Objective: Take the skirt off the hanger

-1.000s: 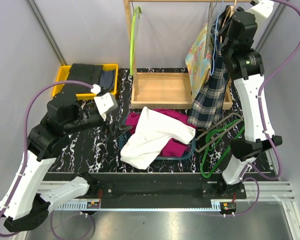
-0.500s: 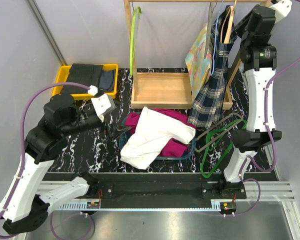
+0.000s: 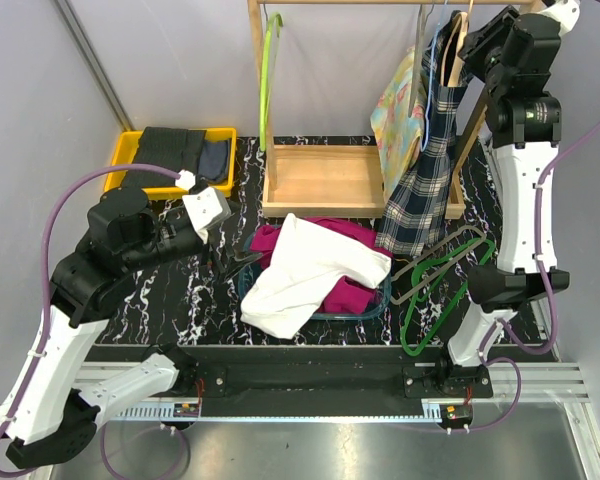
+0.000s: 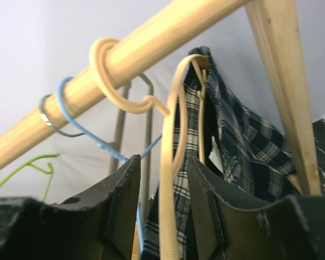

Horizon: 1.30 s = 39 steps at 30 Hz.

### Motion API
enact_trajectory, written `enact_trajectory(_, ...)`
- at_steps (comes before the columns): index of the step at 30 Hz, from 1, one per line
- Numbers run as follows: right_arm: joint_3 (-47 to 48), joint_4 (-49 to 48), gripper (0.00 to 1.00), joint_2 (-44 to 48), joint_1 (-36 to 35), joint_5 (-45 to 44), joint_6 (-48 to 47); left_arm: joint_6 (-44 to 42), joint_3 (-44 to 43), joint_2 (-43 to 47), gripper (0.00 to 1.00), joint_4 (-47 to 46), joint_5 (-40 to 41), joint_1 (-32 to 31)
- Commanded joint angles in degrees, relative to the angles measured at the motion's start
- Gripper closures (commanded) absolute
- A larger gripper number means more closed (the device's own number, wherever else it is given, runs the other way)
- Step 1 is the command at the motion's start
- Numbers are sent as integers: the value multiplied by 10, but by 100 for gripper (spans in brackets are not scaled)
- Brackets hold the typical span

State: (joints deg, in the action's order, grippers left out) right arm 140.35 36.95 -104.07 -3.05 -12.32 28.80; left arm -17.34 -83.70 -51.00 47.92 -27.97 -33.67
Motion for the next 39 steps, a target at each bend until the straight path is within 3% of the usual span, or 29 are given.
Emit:
enact_trajectory(1,9,-34,52,13,-2,41,10,3,3,4,1,-25,5,2)
enact_trajectory(15,55,46,53,-55,-3,58,0,6,-7,-2,1,-28,4,3)
enact_trajectory(19,45,57,64,-56,-2,49,-8,6,-6,-2,1,-31,5,3)
enact_trajectory(22,46,56,86,-55,-3,37,-21,6,-1,2,1,-31,8,3)
enact_trajectory(23,51,56,98,-54,-2,34,-25,5,2,2,1,-32,8,3)
enact_trajectory(24,55,53,100,-54,-2,30,-33,6,3,2,1,-31,8,3)
enact_trajectory(34,120,-13,100,-31,-3,1,-115,13,12,6,1,-33,-4,12)
enact_trajectory(39,90,-24,100,13,-4,39,-119,19,16,8,1,-36,-11,17)
